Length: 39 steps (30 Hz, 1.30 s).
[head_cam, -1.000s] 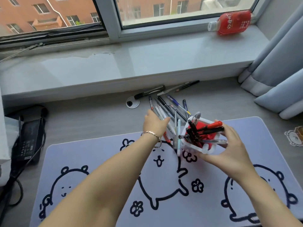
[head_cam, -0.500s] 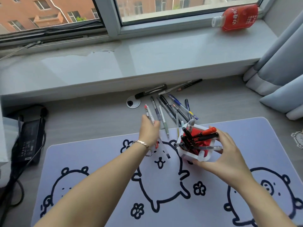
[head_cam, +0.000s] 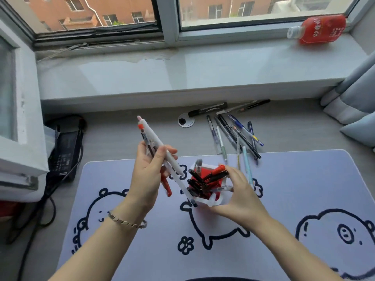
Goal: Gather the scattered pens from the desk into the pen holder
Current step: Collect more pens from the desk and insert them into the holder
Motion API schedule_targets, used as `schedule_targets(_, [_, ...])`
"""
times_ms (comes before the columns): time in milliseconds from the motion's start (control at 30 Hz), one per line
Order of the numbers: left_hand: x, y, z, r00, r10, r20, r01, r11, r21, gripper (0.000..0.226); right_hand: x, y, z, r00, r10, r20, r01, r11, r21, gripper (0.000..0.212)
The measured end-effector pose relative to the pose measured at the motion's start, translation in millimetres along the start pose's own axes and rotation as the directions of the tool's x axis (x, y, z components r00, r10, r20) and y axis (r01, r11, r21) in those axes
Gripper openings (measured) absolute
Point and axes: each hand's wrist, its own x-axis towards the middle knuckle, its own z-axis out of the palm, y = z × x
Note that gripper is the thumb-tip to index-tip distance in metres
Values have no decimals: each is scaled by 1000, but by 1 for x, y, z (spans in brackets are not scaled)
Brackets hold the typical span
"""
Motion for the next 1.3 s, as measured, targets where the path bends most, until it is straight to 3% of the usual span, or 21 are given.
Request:
schedule_targets(67, [-6, -2, 0, 999, 32, 33, -33, 998, 45, 10, 2, -3, 6, 997, -11, 80, 11, 1000, 5, 77])
schedule_targets(167, [-13, -5, 4, 994, 76, 80, -82, 994, 76, 13, 0, -7, -3, 969, 58, 241, -37, 995, -91, 118])
schedule_targets(200, [-14, -4, 7, 990, 105, 92, -112, 990, 81, 13, -1, -11, -9, 967, 59, 249, -27, 991, -130, 124])
schedule_targets(267, [-18, 2, 13, 973, 188, 137, -201, 976, 84, 13, -2, -25, -21, 987, -17, 158, 28, 997, -66, 111])
schedule_targets(367, [-20, 15, 26, 903, 326, 279, -368, 922, 116, 18, 5, -52, -30, 982, -179, -55, 186, 963, 197, 57])
schedule_targets(433, [-20, 15, 33, 870, 326, 371, -389, 915, 107, 22, 14, -68, -31, 964, -245, -107, 264, 934, 241, 39])
schedule_targets(533, [-17, 11, 35, 862, 263, 433, -328, 941, 80, 24, 25, -75, -29, 953, -287, -98, 302, 930, 210, 30])
schedule_targets(633, [-15, 1, 27, 850, 190, 492, -283, 951, 122, 22, 25, -64, -25, 957, -280, -81, 291, 932, 216, 34])
schedule_targets(700, [-15, -10, 18, 875, 178, 451, -334, 895, 295, 23, 19, -55, -22, 970, -239, -50, 244, 940, 238, 45])
schedule_targets(767, [-17, -24, 9, 910, 149, 388, -324, 838, 440, 22, 13, -51, -20, 979, -201, -34, 203, 950, 238, 44])
schedule_targets(867, [-23, -35, 5, 954, 66, 294, -224, 807, 546, 26, 10, -51, -20, 981, -175, -78, 189, 952, 242, 29])
schedule_targets(967, [-26, -30, 9, 972, 23, 234, -158, 801, 578, 26, 14, -49, -16, 962, -222, -157, 247, 954, 167, 33])
schedule_targets(1033, [-26, -24, 8, 985, 18, 169, -107, 838, 535, 31, 17, -44, -11, 921, -325, -214, 324, 945, -40, 29])
schedule_targets(1100, [-26, -14, 9, 998, -6, 55, -16, 922, 386, 21, 18, -34, -4, 865, -470, -177, 410, 865, -290, 14])
schedule_targets(1133, [-26, -8, 8, 1000, -22, 5, 19, 949, 314, 22, 18, -29, -3, 841, -522, -141, 442, 815, -376, 21])
schedule_targets(1200, [-26, 3, 7, 995, -86, -59, 94, 984, 154, 25, 17, -25, -3, 828, -552, -95, 468, 775, -425, 37])
schedule_targets(1300, [-28, 19, 8, 980, -200, 14, 195, 932, -305, 21, 9, -31, -12, 841, -524, -135, 457, 822, -340, 29])
